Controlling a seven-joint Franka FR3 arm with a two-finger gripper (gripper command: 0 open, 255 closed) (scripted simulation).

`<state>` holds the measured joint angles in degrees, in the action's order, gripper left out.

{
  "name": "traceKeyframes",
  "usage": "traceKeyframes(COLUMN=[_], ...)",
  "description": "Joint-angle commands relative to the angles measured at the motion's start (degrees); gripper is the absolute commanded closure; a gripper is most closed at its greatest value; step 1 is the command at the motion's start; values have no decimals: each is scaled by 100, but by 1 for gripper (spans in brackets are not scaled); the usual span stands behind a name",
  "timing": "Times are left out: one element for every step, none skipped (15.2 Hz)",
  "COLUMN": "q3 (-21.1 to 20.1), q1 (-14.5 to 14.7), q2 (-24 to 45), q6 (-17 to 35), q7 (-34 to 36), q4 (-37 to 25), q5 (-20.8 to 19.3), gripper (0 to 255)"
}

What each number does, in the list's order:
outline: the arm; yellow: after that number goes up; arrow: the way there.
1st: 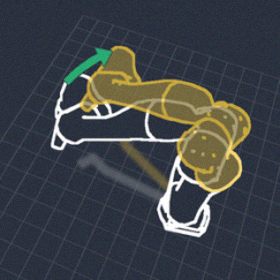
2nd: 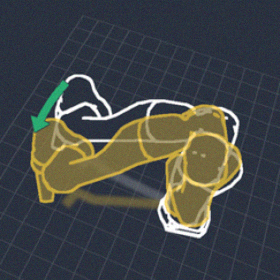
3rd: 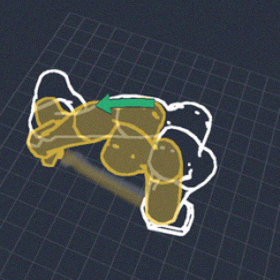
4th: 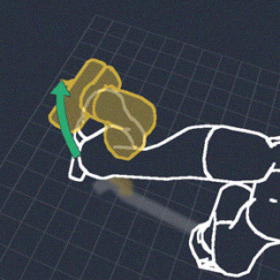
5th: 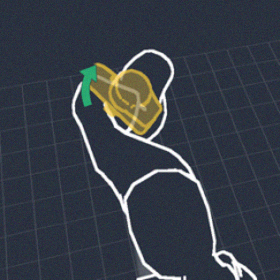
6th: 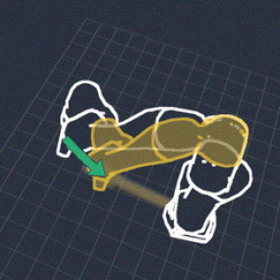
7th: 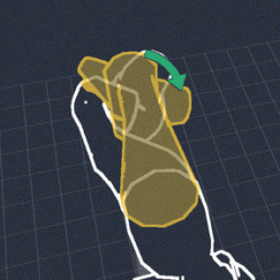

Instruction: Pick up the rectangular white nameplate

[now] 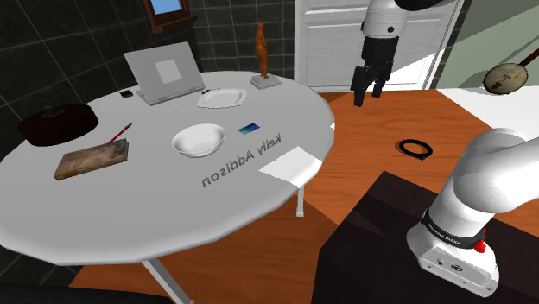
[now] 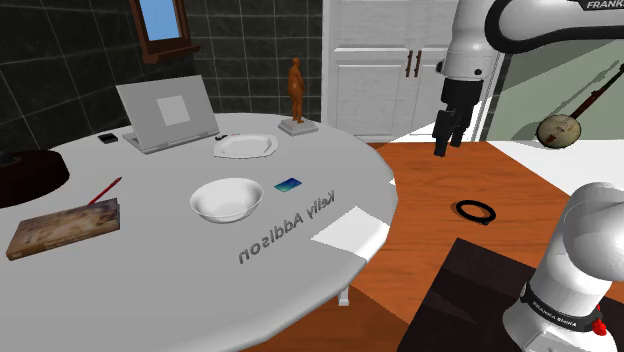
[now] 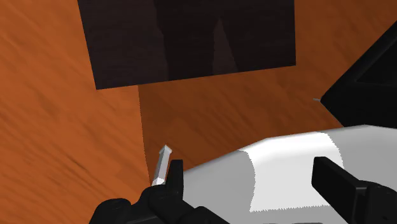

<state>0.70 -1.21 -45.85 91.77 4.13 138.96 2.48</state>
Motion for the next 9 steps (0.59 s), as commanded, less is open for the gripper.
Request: traceKeyframes(q3=[0, -217, -443, -670, -902, -1135, -1372, -1611, -1852], q1=[0, -23, -51, -77, -107, -139, -178, -225, -279], q2=[0, -62, -102, -122, -120, -97, -52, 12, 98], q6=[0, 89, 181, 275, 372, 470, 570, 670, 771], q7=[0, 376, 749, 1124, 1498, 1873, 2247, 2622, 2999], q4=[0, 88, 160, 216, 254, 275, 279, 265, 234], q5=[0, 93, 189, 283, 375, 462, 544, 618, 681], gripper=[0, 0, 0, 0, 0, 0, 0, 0, 0])
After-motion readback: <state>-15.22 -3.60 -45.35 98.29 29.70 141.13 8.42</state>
